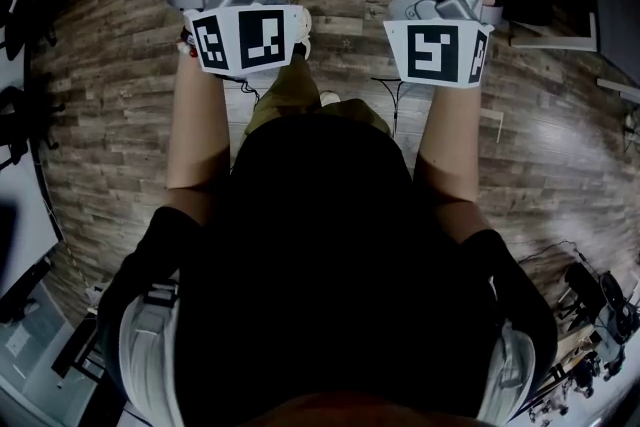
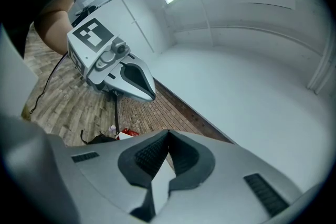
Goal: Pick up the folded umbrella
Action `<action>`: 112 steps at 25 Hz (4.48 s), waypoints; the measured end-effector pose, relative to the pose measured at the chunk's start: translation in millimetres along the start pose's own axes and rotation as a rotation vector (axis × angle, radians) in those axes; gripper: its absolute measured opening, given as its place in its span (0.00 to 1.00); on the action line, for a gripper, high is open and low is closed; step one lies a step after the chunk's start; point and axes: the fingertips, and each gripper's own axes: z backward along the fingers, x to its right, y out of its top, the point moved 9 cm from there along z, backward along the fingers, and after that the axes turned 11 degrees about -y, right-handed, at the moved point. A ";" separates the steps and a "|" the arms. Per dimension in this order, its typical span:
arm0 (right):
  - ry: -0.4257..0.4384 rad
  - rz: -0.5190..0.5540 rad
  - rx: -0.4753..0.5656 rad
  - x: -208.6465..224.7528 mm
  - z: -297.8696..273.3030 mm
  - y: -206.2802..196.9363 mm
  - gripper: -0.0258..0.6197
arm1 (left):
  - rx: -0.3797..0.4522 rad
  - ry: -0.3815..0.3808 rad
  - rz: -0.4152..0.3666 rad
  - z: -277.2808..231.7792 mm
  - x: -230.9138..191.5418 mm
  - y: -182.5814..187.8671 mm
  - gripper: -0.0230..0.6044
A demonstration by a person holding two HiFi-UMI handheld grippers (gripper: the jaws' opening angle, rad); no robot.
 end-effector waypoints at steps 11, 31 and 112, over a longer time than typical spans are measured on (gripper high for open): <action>-0.020 -0.006 0.003 -1.1 -27.1 -22.0 0.08 | 0.008 0.001 -0.011 -31.7 -5.9 -21.5 0.06; 0.006 0.003 -0.048 -13.6 -121.2 -43.3 0.08 | 0.006 -0.011 0.035 -86.1 -47.8 -97.9 0.06; -0.098 0.071 -0.194 30.4 -432.6 -134.6 0.09 | 0.141 -0.160 0.061 -353.0 -190.3 -281.3 0.06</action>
